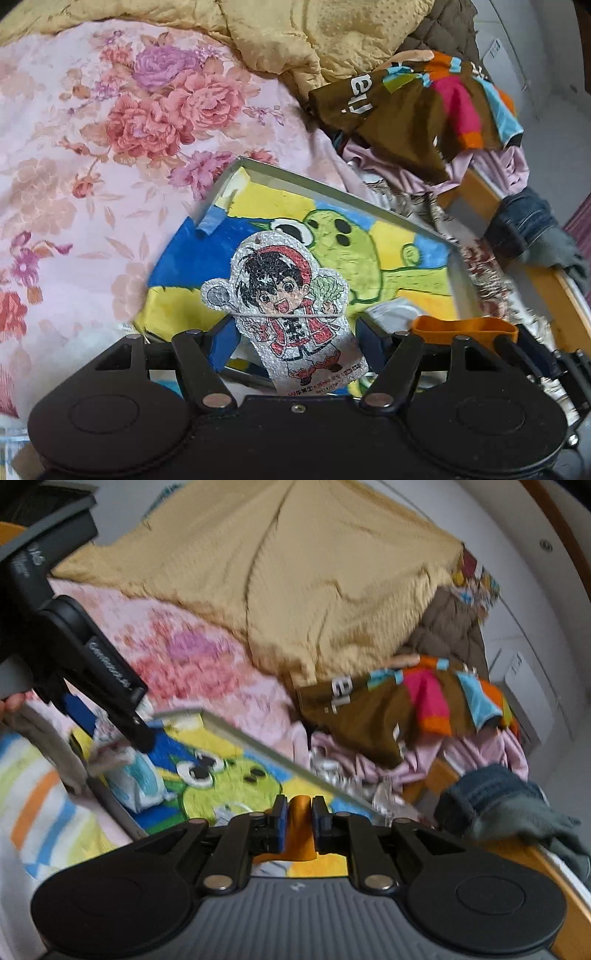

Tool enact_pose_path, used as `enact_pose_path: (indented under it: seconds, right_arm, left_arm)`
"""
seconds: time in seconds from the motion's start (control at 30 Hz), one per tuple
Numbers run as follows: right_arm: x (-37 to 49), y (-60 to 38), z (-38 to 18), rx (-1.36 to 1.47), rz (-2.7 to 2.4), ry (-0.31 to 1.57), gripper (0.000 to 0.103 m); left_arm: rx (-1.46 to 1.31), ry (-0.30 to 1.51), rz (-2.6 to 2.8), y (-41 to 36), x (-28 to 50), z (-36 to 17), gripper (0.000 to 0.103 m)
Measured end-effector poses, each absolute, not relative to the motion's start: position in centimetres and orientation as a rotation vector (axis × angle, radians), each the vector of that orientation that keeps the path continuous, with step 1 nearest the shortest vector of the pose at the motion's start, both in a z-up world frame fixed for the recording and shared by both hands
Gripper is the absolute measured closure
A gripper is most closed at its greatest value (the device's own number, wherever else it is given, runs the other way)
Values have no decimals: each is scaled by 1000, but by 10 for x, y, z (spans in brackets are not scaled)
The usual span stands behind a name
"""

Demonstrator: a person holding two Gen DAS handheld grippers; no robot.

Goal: Organize soft objects
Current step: 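Carry the orange cup with the right tool while the left tool carries the card to the tray, then open both tools to drop the cup and card into the frog tray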

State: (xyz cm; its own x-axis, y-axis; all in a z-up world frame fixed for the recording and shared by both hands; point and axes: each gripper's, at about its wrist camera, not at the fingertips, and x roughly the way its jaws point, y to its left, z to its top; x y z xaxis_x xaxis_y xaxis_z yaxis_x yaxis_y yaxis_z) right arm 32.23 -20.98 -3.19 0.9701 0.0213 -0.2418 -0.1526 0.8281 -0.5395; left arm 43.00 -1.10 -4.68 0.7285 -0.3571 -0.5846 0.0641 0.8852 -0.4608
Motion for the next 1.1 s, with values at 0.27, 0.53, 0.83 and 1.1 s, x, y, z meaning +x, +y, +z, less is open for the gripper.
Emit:
enact_pose_path:
  seconds: [0.27,0.53,0.83,1.1]
  right_arm:
    - [333,-213,-44,-590,23,294,83]
    - [349,-226,-48,-544,-64,363,82]
    - [347,-232,-50,-509,-59,379,66]
    - [323,-239,-26,-409,-20,321,35]
  left_arm:
    - [-430,738,-249,-21,446,-61,33]
    - [-401,780,-253,-31,454,-72,40]
    - [-360,770,-243,-36,444,-65,31]
    - [-331,699,-246,-39,412,-29,17]
